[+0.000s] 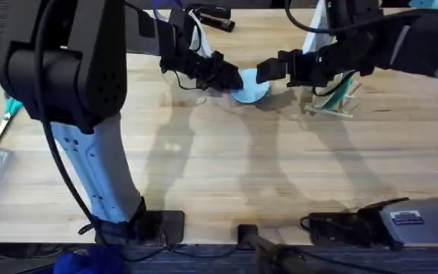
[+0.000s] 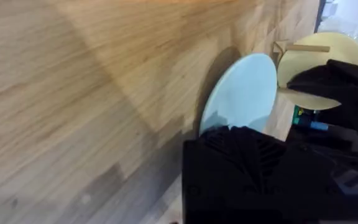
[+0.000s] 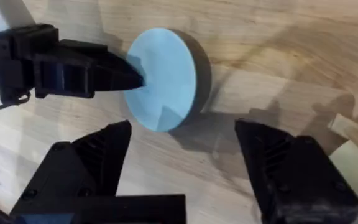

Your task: Pick up the plates from the table one by one and place each into a slot on the dish rack.

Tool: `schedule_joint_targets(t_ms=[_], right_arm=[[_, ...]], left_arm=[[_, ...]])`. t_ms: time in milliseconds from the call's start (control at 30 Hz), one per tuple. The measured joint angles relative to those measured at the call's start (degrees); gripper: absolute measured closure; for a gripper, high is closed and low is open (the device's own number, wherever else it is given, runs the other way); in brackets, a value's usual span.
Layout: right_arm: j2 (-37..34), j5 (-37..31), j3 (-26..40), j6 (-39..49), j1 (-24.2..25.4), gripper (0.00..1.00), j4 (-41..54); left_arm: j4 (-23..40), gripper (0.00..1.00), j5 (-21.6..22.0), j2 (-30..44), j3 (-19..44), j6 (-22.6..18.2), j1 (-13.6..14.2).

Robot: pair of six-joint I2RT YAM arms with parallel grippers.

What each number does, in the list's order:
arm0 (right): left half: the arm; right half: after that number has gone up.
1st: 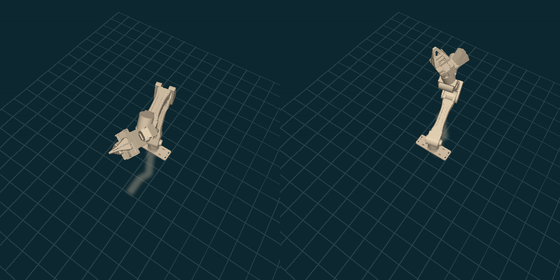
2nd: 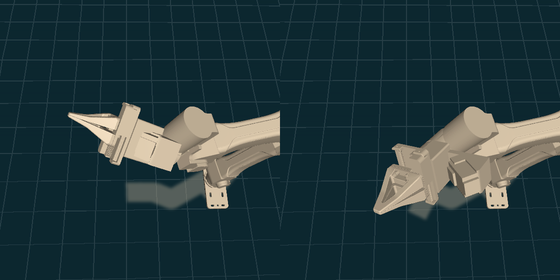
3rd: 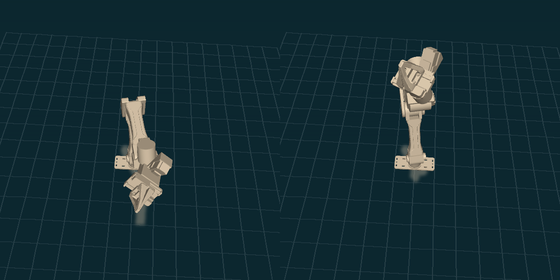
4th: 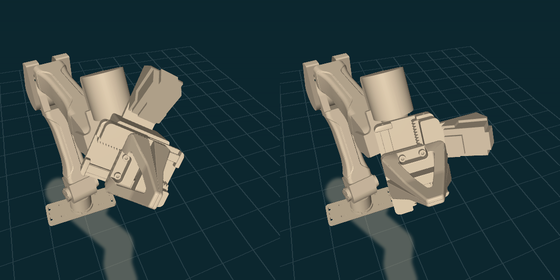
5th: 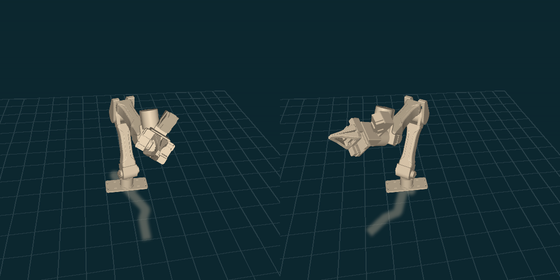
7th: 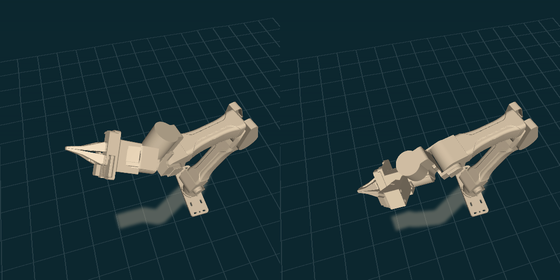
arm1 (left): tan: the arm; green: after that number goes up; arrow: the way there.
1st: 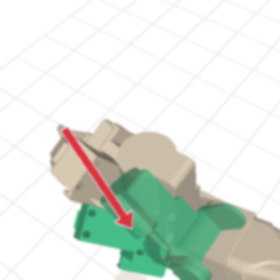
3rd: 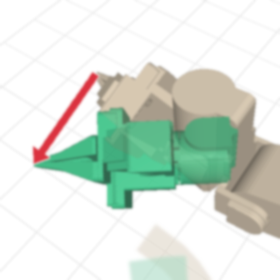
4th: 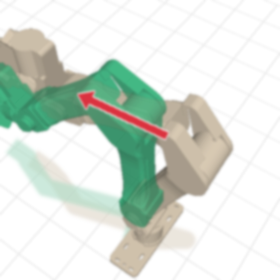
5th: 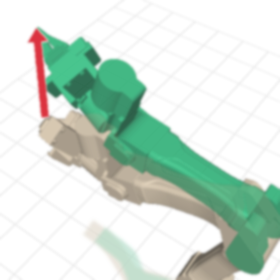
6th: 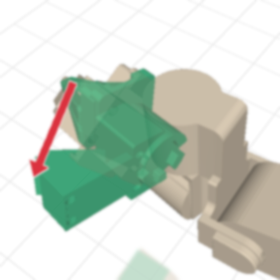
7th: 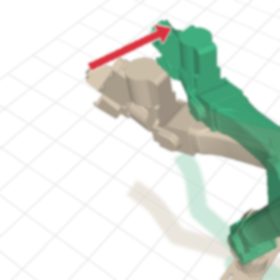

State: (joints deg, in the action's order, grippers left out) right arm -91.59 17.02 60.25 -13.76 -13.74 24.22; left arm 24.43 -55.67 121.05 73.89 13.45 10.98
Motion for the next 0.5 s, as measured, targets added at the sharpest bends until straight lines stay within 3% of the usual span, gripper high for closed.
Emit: schedule_joint_targets(t_ms=[500], right_arm=[[-2.56, 0.00, 0.00, 0.13, 0.00, 0.005, -3.18]], left_arm=[[0.00, 0.961, 0.18, 0.00, 0.00, -0.02, 0.00]])
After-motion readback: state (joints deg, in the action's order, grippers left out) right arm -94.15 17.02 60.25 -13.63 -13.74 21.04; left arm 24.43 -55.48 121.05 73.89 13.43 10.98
